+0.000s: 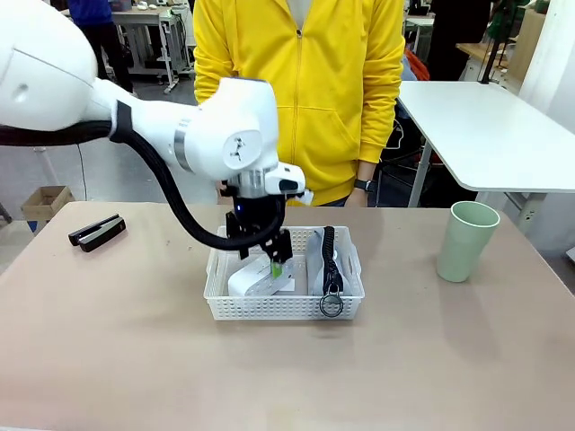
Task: Efficiently arrange items inside the basket to fit them all.
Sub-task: Pick up the Digital clock and place it inside the Organizing basket.
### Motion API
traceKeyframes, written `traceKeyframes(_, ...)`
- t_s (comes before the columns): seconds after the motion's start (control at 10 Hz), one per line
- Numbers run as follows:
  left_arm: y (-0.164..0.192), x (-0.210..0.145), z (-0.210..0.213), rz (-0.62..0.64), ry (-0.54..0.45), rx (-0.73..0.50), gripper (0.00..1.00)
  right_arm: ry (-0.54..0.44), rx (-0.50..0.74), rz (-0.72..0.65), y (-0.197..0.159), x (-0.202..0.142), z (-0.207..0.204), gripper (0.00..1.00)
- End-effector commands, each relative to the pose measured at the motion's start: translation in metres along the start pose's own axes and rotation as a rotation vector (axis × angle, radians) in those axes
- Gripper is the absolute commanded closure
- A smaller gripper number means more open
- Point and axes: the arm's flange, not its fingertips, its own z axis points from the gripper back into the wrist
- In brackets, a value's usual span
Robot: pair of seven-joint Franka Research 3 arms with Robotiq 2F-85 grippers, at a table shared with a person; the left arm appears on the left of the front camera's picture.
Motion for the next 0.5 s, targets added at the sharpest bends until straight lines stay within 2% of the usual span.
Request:
traceKeyframes(0.0, 0.017, -0.051, 0.065, 0.078, -0.144, -0.081, 0.0, -0.008, 0.022, 0.025, 0.001, 0.003, 0.0, 0.0)
traceKeyframes(0.1, 0.032, -0.08, 0.105, 0.155, -0.103, -0.186, 0.0, -0.008, 0.022, 0.025, 0.001, 0.003, 0.0, 0.0)
traceKeyframes(0.2, 0.056, -0.123, 0.138, 0.249, -0.111, -0.306, 0.0, -0.008, 0.022, 0.025, 0.001, 0.003, 0.0, 0.0)
traceKeyframes(0.3, 0.081, -0.166, 0.155, 0.301, -0.15, -0.457, 0.0, -0.008, 0.022, 0.025, 0.001, 0.003, 0.0, 0.0)
traceKeyframes(0.4, 0.109, -0.211, 0.163, 0.4, -0.26, -0.57, 0.0, -0.008, 0.022, 0.025, 0.001, 0.003, 0.0, 0.0)
